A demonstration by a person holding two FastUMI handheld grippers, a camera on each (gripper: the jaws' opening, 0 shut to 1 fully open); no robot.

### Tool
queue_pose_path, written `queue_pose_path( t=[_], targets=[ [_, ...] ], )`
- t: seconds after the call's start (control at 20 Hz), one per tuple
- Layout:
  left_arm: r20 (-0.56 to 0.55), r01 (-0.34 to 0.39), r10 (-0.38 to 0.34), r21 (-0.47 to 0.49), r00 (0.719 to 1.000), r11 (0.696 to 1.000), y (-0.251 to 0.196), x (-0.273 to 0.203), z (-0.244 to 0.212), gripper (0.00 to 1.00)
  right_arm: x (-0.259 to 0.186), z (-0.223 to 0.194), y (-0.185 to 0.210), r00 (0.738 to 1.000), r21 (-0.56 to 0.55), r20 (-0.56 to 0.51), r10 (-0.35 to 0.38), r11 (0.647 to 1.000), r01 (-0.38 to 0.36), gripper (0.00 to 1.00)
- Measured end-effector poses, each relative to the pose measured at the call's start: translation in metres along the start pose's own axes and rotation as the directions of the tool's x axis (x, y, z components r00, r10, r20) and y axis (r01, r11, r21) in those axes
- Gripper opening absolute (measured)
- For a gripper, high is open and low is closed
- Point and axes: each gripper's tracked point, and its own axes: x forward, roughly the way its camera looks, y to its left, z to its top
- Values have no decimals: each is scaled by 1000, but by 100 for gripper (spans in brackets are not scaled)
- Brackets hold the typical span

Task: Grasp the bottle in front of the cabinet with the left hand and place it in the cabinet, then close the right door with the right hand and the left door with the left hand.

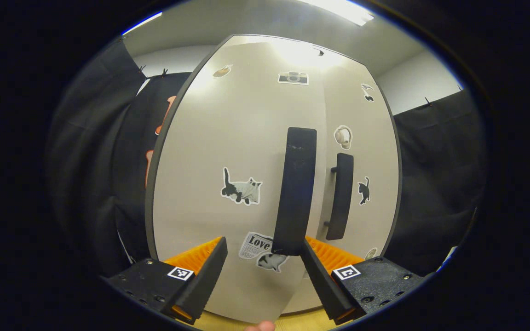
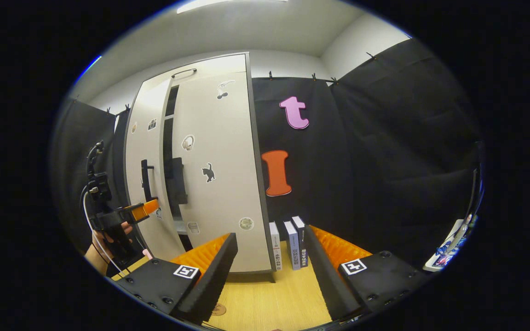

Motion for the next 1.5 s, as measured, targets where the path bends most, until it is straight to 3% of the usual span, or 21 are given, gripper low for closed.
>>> queue_pose_path(
  t=[0.25,0.6,0.7,1.05,1.5],
  targets=[
    [15,-1,1,-1,1000,1000,6,-31,15,95,2,-3,12,999,9,-5,34,999,-34,96],
    [66,-55,53,30,996,998,33,-102,49,92,11,-13,43,994,23,-15,106,994,-106,96],
    [68,-61,59,25,996,998,37,-123,53,96,13,-16,52,992,32,-12,124,992,-123,96],
    [55,-122,121,18,991,992,61,-179,46,95,14,-26,83,983,46,-4,183,982,-182,96],
    [7,-200,200,25,980,980,86,-214,21,95,3,-35,95,981,-7,10,193,981,-193,96]
  ],
)
